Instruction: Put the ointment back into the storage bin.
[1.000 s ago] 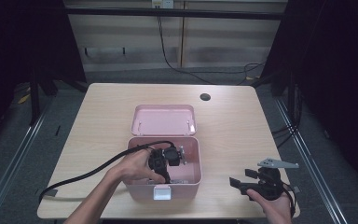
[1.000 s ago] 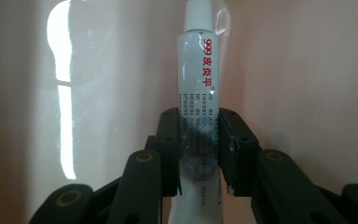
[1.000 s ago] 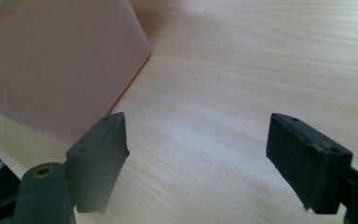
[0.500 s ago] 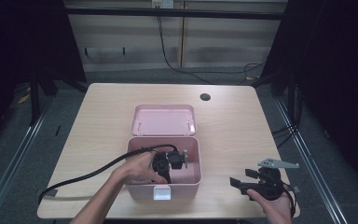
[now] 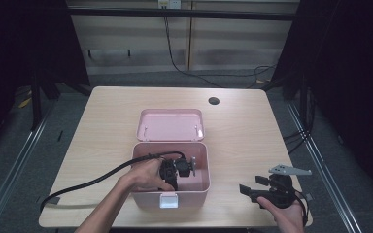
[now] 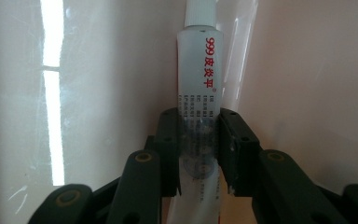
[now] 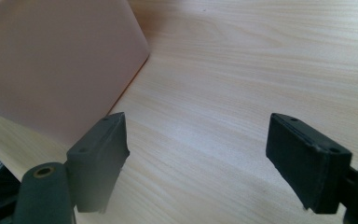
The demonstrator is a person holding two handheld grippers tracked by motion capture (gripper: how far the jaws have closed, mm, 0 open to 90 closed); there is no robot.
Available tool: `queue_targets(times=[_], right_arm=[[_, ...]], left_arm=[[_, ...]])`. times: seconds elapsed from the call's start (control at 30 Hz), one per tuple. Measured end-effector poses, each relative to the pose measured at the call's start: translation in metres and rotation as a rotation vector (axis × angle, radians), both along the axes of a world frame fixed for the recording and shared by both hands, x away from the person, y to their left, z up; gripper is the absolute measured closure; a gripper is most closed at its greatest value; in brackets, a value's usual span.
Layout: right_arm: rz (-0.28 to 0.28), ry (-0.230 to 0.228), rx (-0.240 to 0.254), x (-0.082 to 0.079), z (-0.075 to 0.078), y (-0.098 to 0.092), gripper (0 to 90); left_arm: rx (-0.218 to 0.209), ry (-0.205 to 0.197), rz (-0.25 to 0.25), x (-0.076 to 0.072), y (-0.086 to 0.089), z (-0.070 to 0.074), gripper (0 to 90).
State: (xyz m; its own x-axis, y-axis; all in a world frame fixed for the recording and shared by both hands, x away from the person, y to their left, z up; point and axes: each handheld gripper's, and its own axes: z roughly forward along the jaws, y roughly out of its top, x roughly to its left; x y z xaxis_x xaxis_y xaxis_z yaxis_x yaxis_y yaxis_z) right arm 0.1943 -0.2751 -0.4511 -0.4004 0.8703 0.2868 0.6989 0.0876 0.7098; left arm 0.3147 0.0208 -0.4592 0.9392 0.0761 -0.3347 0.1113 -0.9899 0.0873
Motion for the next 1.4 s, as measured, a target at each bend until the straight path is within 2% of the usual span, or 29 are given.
queue_targets(times=[0.37,0.53,0.6,0.73,0.93,1.17,1.27,1.4], right_arm=[[-0.001,0.000,0.000,0.000,0.000,0.000,20.6],[-0.001,0.000,0.000,0.000,0.000,0.000,20.5],[-0.001,0.000,0.001,0.000,0.000,0.000,20.5],[0.000,0.000,0.000,0.000,0.000,0.000,20.5],[-0.001,0.001,0.000,0.000,0.000,0.000,20.5],[0.001,0.000,0.000,0.000,0.000,0.000,20.6],[-0.001,0.001,0.000,0.000,0.000,0.000,20.5],[0.000,0.003,0.000,0.000,0.000,0.000,20.6]], left_arm=[[-0.011,0.021,0.006,0.000,0.000,0.001,69.1],[-0.022,0.004,0.039,0.001,0.000,0.004,67.3],[-0.034,-0.018,0.062,0.002,0.000,0.006,65.0],[-0.079,-0.026,0.090,0.004,0.002,0.012,62.6],[-0.118,-0.057,0.125,0.004,0.005,0.023,60.5],[-0.151,-0.092,0.122,0.001,0.012,0.040,60.5],[-0.206,-0.105,0.116,-0.003,0.018,0.053,60.5],[-0.226,-0.110,0.106,-0.005,0.024,0.063,59.2]])
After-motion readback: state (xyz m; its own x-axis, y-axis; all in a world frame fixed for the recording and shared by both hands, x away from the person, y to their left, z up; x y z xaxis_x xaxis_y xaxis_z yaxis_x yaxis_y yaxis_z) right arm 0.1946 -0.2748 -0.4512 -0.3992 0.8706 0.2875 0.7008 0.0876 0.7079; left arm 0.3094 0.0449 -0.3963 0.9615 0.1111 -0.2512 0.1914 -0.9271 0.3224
